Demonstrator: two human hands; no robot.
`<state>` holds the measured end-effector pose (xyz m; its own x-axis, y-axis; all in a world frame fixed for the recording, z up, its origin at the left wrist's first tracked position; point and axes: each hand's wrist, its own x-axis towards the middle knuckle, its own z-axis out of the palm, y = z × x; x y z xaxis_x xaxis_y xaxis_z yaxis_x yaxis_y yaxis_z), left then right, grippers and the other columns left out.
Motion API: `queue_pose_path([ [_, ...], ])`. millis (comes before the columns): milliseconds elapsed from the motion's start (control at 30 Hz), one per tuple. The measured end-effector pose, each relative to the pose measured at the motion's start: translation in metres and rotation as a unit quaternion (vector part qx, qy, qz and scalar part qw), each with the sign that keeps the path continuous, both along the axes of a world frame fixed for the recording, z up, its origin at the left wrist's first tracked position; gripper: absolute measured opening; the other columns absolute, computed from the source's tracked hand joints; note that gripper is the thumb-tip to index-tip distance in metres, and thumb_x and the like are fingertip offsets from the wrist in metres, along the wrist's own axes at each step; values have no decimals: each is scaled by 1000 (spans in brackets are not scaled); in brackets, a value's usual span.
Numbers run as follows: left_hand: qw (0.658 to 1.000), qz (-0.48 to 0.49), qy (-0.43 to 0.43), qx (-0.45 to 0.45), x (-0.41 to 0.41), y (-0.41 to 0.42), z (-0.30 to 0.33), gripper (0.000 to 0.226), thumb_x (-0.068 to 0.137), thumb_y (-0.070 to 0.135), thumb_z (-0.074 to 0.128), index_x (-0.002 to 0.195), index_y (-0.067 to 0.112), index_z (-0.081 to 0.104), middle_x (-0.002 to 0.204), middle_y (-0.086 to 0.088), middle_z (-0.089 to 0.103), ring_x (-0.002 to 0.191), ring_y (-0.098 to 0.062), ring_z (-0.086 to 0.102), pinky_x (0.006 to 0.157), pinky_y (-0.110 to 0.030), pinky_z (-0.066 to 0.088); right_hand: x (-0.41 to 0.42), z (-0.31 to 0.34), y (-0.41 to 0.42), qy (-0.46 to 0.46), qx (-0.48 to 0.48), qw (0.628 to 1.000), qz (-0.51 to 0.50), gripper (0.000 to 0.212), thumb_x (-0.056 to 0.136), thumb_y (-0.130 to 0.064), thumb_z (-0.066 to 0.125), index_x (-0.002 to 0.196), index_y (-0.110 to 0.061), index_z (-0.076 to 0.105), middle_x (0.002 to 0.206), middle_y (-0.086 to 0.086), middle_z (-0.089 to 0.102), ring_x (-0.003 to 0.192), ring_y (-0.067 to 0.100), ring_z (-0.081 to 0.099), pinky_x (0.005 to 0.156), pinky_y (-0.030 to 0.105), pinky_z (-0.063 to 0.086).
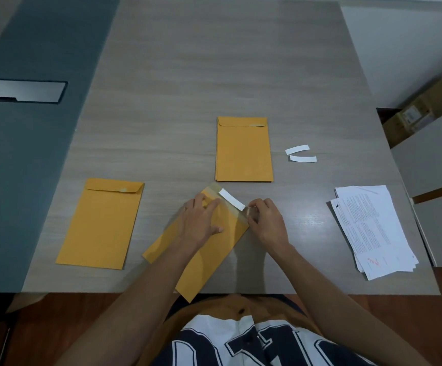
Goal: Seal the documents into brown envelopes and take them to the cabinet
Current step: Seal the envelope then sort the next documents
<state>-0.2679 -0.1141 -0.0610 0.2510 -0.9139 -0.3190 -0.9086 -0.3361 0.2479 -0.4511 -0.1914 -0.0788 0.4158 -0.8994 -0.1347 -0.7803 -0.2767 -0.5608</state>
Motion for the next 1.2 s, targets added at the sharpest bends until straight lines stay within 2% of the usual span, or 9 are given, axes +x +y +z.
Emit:
queue_pose_path([
  [100, 1000, -18, -4, 13, 0, -7, 3, 94, 77, 50, 73, 151, 40, 16, 138, -10, 32, 119, -28, 42, 99, -35, 38, 2, 2, -1, 30, -48, 997, 59, 42, 83, -3, 64, 122, -18, 59, 112, 4, 55, 101, 21, 52, 72, 37, 53],
  [267, 996, -60, -45, 39, 1, -22, 4, 100, 72, 51, 78, 150, 41, 16, 137, -11, 29, 116, -27, 43, 93, -36, 45, 4, 3, -3, 75, -154, 970, 171, 56, 66, 4, 77, 117, -16, 65, 105, 5, 63, 82, 26, 58, 61, 35, 54],
  [333, 992, -88, -85, 35, 0, -26, 3, 98, 70, 54, 78, 149, 39, 20, 141, -9, 26, 120, -26, 39, 92, -37, 46, 5, 5, -3, 90, -163, 960, 209, 60, 64, 4, 79, 119, -16, 65, 109, 4, 64, 82, 26, 57, 65, 35, 51],
  [433, 980, -144, -132, 19, -4, -29, 0, 92, 73, 55, 75, 148, 37, 24, 150, -6, 22, 127, -26, 34, 95, -38, 42, 7, 7, -4, 116, -154, 951, 242, 60, 73, 0, 73, 128, -19, 58, 122, 4, 61, 92, 27, 54, 75, 37, 48],
  [567, 973, -187, -130, 25, 1, -31, 0, 87, 79, 56, 68, 150, 33, 23, 157, 0, 19, 132, -26, 34, 100, -40, 38, 9, 4, -6, 142, -144, 947, 249, 54, 78, -4, 69, 129, -19, 57, 125, 2, 59, 97, 27, 53, 79, 38, 46],
  [733, 974, -178, -132, 40, 7, -28, 4, 97, 78, 64, 63, 154, 26, 15, 160, 11, 14, 131, -23, 35, 99, -37, 34, 6, -3, -6, 129, -171, 949, 230, 49, 71, -9, 75, 117, -23, 66, 109, -3, 65, 83, 24, 56, 65, 35, 45],
  [867, 971, -188, -140, 34, 12, -25, 3, 100, 80, 69, 56, 155, 22, 9, 162, 11, 8, 129, -24, 36, 96, -37, 34, 0, -10, -4, 115, -196, 950, 213, 45, 75, -11, 72, 118, -24, 65, 110, -4, 65, 80, 23, 55, 64, 34, 43],
  [1200, 980, -166, -101, 41, 12, -28, 4, 101, 77, 66, 63, 154, 24, 14, 160, 14, 11, 130, -22, 35, 97, -38, 33, -10, -21, -3, 63, -230, 953, 186, 41, 74, -7, 76, 112, -19, 70, 108, -3, 69, 74, 22, 56, 60, 32, 41],
])
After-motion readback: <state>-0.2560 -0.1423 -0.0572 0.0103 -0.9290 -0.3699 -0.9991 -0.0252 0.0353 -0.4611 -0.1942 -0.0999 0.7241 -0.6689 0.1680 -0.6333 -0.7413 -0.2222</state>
